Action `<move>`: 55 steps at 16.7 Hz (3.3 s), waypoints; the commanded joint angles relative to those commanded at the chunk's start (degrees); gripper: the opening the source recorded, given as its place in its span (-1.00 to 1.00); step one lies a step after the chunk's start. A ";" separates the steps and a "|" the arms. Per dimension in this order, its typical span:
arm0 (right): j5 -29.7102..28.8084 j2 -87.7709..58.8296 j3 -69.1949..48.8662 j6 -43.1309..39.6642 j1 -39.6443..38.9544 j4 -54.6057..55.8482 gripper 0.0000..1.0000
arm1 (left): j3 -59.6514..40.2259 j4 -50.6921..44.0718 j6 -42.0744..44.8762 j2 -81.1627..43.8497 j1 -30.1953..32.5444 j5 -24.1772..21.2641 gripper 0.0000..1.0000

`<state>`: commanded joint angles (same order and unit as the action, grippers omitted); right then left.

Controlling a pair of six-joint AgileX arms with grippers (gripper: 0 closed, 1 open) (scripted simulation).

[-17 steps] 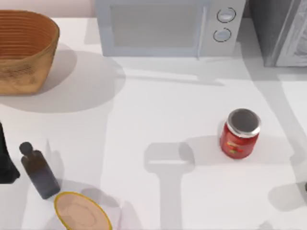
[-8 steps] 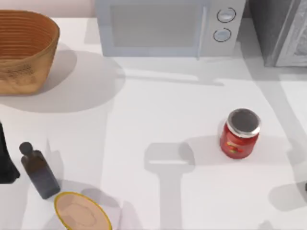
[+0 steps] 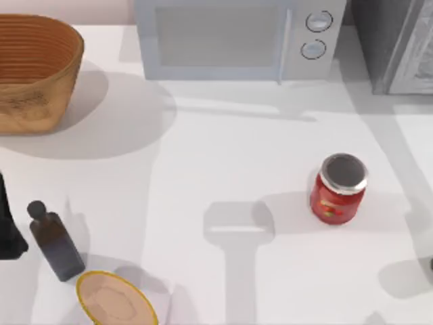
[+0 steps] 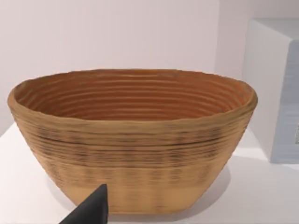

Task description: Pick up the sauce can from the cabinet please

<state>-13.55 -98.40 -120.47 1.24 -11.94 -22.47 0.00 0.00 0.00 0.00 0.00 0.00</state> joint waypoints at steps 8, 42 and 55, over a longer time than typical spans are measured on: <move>0.00 0.00 0.00 0.00 0.00 0.00 -1.00 | 0.00 0.00 0.00 0.00 0.00 0.00 1.00; 9.12 58.60 60.75 0.61 -0.08 -2.09 -1.00 | 0.00 0.00 0.00 0.00 0.00 0.00 1.00; 13.64 98.01 119.97 -1.20 11.83 22.21 -1.00 | 0.00 0.00 0.00 0.00 0.00 0.00 1.00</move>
<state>0.09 -0.40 -0.50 0.03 -0.11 -0.26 0.00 0.00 0.00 0.00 0.00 0.00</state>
